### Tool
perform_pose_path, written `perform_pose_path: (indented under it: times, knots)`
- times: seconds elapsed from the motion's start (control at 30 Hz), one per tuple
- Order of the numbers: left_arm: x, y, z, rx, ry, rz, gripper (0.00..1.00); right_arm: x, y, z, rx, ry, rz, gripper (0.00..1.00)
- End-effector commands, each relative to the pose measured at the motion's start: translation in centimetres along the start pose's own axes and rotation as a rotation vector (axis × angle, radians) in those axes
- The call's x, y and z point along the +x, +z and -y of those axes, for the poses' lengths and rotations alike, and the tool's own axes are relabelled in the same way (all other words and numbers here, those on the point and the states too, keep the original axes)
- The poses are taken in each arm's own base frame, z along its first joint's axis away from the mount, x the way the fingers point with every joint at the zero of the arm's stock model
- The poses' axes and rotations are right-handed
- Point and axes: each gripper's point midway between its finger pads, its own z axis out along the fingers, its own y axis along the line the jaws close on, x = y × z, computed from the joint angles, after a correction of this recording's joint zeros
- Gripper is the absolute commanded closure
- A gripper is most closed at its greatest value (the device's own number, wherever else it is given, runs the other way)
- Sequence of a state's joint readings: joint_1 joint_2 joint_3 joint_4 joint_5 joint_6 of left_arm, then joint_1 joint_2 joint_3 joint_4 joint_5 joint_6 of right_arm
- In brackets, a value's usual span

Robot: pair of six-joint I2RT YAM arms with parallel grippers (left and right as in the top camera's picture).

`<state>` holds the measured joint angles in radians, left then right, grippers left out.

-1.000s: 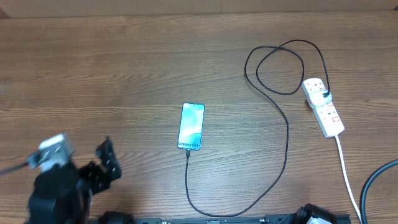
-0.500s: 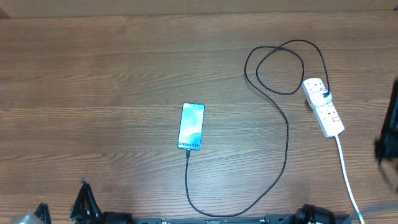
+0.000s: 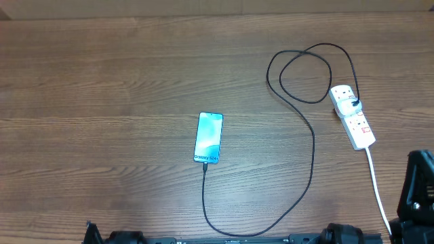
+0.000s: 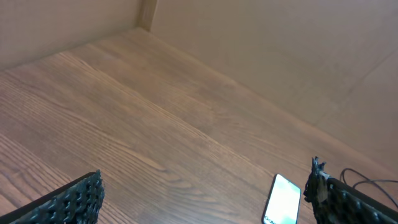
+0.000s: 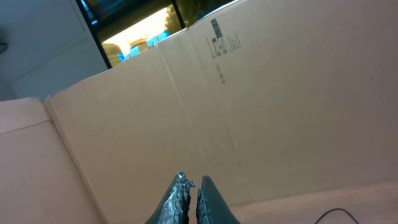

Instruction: Plug charger to phone and switch on socket

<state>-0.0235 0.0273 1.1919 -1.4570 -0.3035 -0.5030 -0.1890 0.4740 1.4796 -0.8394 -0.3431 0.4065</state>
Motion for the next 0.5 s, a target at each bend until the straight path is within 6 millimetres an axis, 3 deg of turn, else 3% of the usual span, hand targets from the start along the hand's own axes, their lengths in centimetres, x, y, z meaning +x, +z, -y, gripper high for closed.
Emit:
perform_pose_path:
  times: [0.0, 0.47]
  knots:
    - [-0.2, -0.7, -0.4, -0.009, -0.03, 0.035, 0.01, 0.0, -2.2, -1.0, -0.022, -0.026, 0.033, 0.93]
    - [0.0, -0.7, -0.5, -0.013, -0.027, 0.028, 0.0, 0.2, -8.7, -3.6, -0.098, -0.067, 0.139, 0.89]
